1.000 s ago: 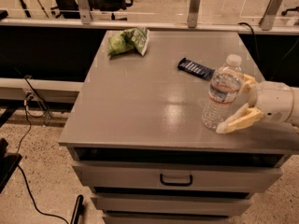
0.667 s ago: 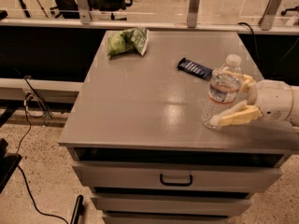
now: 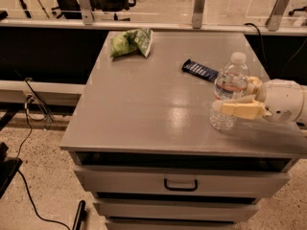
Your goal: Knock water bottle over
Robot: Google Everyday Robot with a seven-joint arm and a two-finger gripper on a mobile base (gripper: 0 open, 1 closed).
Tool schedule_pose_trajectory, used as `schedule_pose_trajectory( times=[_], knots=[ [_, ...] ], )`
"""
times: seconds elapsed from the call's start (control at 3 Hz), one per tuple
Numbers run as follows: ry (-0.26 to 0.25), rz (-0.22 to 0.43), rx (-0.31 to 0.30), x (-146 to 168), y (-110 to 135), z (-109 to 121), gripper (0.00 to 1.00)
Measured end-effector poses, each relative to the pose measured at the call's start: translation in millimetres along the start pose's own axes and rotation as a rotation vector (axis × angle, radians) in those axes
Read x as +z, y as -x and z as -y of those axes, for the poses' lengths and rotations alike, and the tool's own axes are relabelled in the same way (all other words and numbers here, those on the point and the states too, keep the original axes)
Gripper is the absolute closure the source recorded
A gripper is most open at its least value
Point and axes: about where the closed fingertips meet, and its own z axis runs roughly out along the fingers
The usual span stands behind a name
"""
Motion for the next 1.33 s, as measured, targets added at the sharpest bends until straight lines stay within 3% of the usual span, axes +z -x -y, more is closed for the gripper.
schedule_pose_trajectory(
  times=[0.33, 0.67, 1.0, 1.33],
  knots=[
    [-0.008, -0.014, 0.024, -1.2, 0.3, 3.3, 0.57],
    [-0.005, -0.081, 0.036, 3.5, 1.5, 9.8, 0.64],
    [0.026, -0.241, 0.029, 14.0, 5.9, 19.6, 0.70],
    [0.078, -0.477, -0.002, 24.7, 6.4, 27.3, 0.69]
  ],
)
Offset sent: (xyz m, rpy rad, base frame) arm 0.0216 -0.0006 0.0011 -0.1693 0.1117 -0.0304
